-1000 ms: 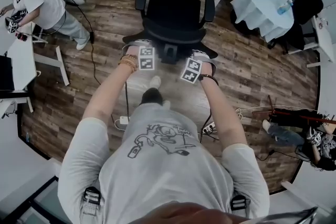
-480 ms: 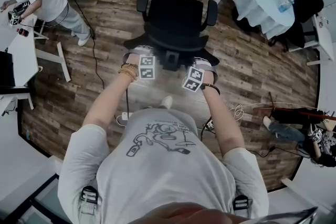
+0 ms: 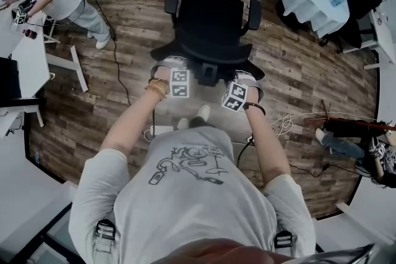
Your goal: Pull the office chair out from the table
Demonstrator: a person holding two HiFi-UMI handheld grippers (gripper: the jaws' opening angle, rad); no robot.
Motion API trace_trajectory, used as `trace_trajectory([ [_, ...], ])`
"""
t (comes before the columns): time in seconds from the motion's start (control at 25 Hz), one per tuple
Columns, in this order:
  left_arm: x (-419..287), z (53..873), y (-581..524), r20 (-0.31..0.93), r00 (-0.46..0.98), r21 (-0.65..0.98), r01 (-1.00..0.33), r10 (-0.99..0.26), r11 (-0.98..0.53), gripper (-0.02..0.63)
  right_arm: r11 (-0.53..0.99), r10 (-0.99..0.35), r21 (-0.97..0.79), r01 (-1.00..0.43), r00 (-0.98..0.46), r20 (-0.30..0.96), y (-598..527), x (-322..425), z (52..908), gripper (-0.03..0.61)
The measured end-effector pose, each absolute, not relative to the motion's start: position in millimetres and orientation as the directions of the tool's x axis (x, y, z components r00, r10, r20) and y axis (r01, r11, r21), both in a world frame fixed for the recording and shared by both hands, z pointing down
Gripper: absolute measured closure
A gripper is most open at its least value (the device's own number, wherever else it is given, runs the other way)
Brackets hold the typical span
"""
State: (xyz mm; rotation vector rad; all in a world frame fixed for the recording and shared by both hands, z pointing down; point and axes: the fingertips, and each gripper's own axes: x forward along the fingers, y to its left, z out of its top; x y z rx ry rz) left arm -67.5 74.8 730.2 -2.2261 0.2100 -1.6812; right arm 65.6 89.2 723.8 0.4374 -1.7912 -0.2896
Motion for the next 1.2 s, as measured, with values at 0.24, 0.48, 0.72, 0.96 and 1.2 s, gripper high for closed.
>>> trace_trajectory([
  [0.24, -81, 730, 114, 0.895, 0.303, -0.370, 0.093, -0.327, -0.924, 0.511, 0.895, -0.444, 0.418, -0.155, -0.214, 0.870, 130, 51, 724, 0.468],
  [0.48, -92, 731, 147, 0.893, 0.306, -0.375, 0.100, -0.330, -0.921, 0.511, 0.892, -0.450, 0.422, -0.164, -0.213, 0.867, 164, 41, 725, 0.466],
  [0.72, -98, 730, 169, 0.890, 0.317, -0.377, 0.107, -0.328, -0.920, 0.511, 0.894, -0.444, 0.414, -0.173, -0.211, 0.871, 187, 34, 724, 0.466],
  [0.96, -103, 731, 185, 0.890, 0.317, -0.376, 0.110, -0.326, -0.920, 0.511, 0.894, -0.442, 0.410, -0.179, -0.208, 0.873, 204, 29, 728, 0.466],
  [1.2, -107, 731, 196, 0.892, 0.319, -0.373, 0.118, -0.320, -0.920, 0.511, 0.898, -0.435, 0.403, -0.179, -0.211, 0.875, 216, 24, 725, 0.466],
])
